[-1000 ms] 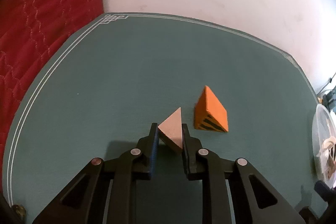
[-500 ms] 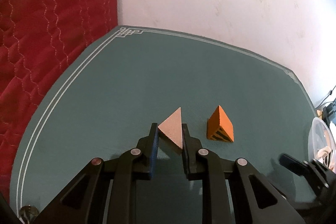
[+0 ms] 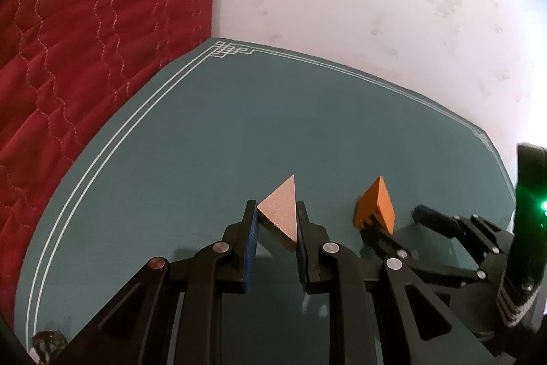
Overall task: Organize rigid objects
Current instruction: 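Grasp the orange block with the right gripper while the left gripper holds the tan triangle, then carry the orange block into the basin and open the right gripper, then carry the tan triangle into the basin and open the left gripper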
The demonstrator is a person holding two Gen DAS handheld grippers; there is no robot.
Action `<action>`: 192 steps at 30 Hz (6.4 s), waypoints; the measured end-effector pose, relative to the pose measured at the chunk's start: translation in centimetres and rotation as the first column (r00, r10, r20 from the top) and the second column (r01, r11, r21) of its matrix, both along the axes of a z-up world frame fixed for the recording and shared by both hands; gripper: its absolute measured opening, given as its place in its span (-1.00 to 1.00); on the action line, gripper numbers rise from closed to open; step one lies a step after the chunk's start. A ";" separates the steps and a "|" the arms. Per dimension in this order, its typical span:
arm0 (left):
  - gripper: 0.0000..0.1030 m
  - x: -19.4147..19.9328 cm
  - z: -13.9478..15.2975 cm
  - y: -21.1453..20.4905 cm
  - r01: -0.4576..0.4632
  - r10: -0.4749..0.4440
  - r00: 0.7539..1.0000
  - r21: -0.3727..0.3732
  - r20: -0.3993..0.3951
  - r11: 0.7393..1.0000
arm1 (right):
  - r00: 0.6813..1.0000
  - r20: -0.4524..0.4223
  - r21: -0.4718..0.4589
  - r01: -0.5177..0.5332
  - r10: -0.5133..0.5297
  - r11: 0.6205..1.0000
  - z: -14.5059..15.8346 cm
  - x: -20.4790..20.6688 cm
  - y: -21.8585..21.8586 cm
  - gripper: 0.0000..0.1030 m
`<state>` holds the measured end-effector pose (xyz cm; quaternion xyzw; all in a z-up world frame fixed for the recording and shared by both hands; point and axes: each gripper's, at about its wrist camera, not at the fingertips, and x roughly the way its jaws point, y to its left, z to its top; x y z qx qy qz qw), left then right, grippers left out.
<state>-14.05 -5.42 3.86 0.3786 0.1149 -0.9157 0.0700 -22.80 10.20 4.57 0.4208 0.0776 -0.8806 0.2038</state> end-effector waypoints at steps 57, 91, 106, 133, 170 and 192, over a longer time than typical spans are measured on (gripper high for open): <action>-0.61 2.8 1.8 6.2 0.154 -0.163 0.984 -0.110 -0.073 0.982 | 0.958 -0.059 -0.111 0.273 -0.281 0.955 4.5 11.0 9.4 -0.39; -0.61 3.8 2.1 9.3 0.238 -0.251 0.965 -0.152 -0.072 0.959 | 0.756 -0.070 -0.212 0.626 -0.651 0.750 6.6 18.9 23.3 -0.39; -0.61 3.9 1.9 9.9 0.244 -0.257 0.964 -0.159 -0.067 0.957 | 0.814 0.018 -0.206 0.571 -0.580 0.795 3.3 15.3 22.6 -0.39; -0.61 3.7 1.3 9.8 0.266 -0.277 0.959 -0.152 -0.058 0.952 | 0.693 -0.026 -0.197 0.703 -0.720 0.684 3.9 13.3 28.2 -0.06; -0.61 6.5 4.7 25.9 0.586 -0.591 0.806 -0.098 -0.031 0.804 | 0.664 -0.055 -0.270 0.709 -0.746 0.651 2.5 22.8 33.1 0.14; -0.60 5.6 3.4 34.3 0.668 -0.669 0.742 -0.132 0.038 0.733 | 0.668 -0.015 -0.313 0.704 -0.744 0.638 0.9 23.5 34.3 0.36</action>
